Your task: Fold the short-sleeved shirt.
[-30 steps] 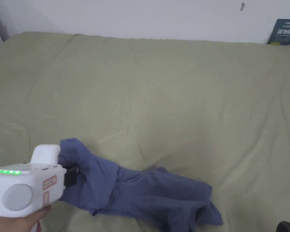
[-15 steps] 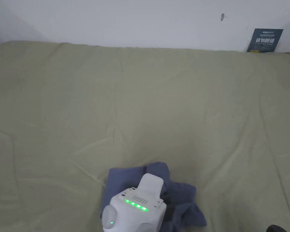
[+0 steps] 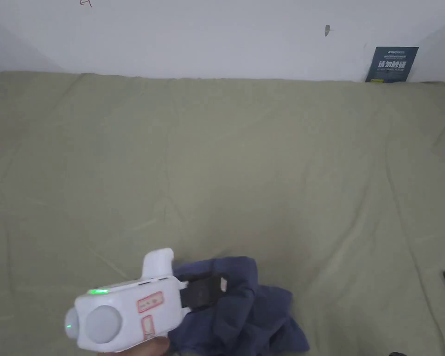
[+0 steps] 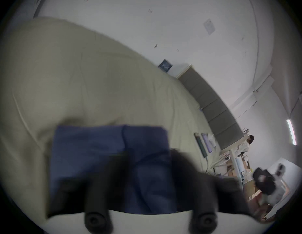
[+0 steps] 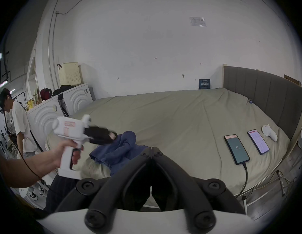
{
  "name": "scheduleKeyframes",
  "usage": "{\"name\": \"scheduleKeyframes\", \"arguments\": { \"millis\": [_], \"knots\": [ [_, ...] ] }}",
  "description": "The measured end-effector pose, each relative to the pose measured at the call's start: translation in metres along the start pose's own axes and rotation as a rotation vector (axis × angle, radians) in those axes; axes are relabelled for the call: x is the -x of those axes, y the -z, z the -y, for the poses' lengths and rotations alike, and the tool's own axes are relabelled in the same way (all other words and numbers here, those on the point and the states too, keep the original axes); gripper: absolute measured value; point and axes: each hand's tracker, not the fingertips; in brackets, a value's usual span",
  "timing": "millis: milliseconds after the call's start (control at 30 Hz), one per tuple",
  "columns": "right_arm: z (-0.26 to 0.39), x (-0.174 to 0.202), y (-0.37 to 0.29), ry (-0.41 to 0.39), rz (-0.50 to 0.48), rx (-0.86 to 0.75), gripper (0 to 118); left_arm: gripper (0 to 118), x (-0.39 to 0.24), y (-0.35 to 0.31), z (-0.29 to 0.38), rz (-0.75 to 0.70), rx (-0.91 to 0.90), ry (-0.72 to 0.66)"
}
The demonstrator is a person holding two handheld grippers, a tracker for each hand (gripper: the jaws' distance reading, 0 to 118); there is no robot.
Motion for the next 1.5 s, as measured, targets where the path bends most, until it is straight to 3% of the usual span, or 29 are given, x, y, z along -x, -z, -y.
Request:
{"name": "scheduleKeyframes", "arguments": {
  "millis": [33, 233, 333, 400, 533, 567, 600, 633, 667, 733, 767, 800, 900, 933, 967, 1000, 1200, 1267, 1300, 1333, 1367, 1433, 1467, 1500],
  "knots": [
    [0.000, 0.000, -0.001, -0.001, 0.001, -0.001, 0, 10, -0.002, 0.016, 0.010, -0.024, 0.037, -0.004],
    [-0.002, -0.009, -0.003, 0.003, 0.031, 0.004, 0, 10, -0.019, 0.074, 0.049, 0.058, 0.070, -0.062],
    [-0.004, -0.013, 0.001, 0.005, 0.031, 0.014, 0, 10, -0.022, 0.063, 0.046, 0.043, 0.058, -0.050],
    [-0.010, -0.013, 0.012, 0.007, -0.011, 0.036, 0, 10, -0.031, 0.039, 0.037, 0.014, 0.047, -0.006],
    [-0.022, 0.001, 0.079, 0.016, -0.193, 0.149, 0, 10, -0.045, -0.039, 0.025, 0.000, -0.051, 0.127],
    [-0.021, 0.005, 0.105, 0.056, -0.258, 0.199, 0, 21, -0.044, -0.054, 0.025, -0.016, -0.050, 0.121],
    [-0.018, 0.009, 0.131, 0.103, -0.324, 0.252, 0, 42, -0.041, -0.065, 0.025, -0.026, -0.054, 0.123],
    [-0.013, 0.011, 0.160, 0.171, -0.407, 0.314, 0, 75, -0.037, -0.075, 0.025, -0.035, -0.057, 0.123],
    [-0.005, 0.014, 0.188, 0.246, -0.483, 0.364, 0, 75, -0.032, -0.084, 0.023, -0.050, -0.061, 0.124],
    [0.014, 0.015, 0.232, 0.340, -0.602, 0.434, 0, 103, -0.018, -0.096, 0.025, -0.057, -0.056, 0.128],
    [0.024, 0.012, 0.250, 0.371, -0.629, 0.478, 0, 115, -0.008, -0.103, 0.026, -0.053, -0.071, 0.130],
    [0.031, 0.010, 0.263, 0.391, -0.621, 0.523, 0, 115, -0.001, -0.107, 0.025, -0.052, -0.081, 0.125],
    [0.052, -0.004, 0.280, 0.301, -0.412, 0.623, 0, 115, 0.037, -0.108, 0.026, -0.053, -0.060, 0.048],
    [0.059, -0.014, 0.281, 0.347, -0.474, 0.602, 0, 115, 0.050, -0.103, 0.026, -0.037, -0.059, 0.004],
    [0.061, -0.019, 0.277, 0.458, -0.561, 0.560, 0, 115, 0.064, -0.097, 0.028, -0.020, -0.071, -0.045],
    [0.061, -0.022, 0.276, 0.475, -0.539, 0.568, 0, 115, 0.075, -0.089, 0.031, 0.021, -0.068, -0.089],
    [0.059, -0.023, 0.272, 0.431, -0.532, 0.543, 0, 115, 0.100, -0.005, 0.046, 0.380, -0.023, -0.340],
    [0.059, -0.024, 0.272, 0.436, -0.537, 0.540, 0, 113, 0.091, 0.007, 0.039, 0.381, -0.052, -0.352],
    [0.059, -0.025, 0.271, 0.438, -0.538, 0.539, 0, 102, 0.089, 0.009, 0.037, 0.350, -0.047, -0.342],
    [0.058, -0.025, 0.269, 0.439, -0.538, 0.535, 0, 77, 0.085, 0.008, 0.038, 0.284, -0.048, -0.330],
    [0.057, -0.025, 0.267, 0.433, -0.533, 0.530, 0, 28, 0.086, 0.004, 0.037, 0.174, -0.035, -0.316],
    [0.055, -0.027, 0.261, 0.423, -0.530, 0.513, 0, 26, 0.091, -0.003, 0.039, 0.032, -0.003, -0.283],
    [0.053, -0.027, 0.256, 0.409, -0.513, 0.488, 0, 26, 0.090, -0.001, 0.042, 0.133, -0.020, -0.334],
    [0.051, -0.026, 0.252, 0.397, -0.496, 0.467, 0, 26, 0.087, -0.005, 0.042, 0.146, -0.037, -0.360]
  ]
}}
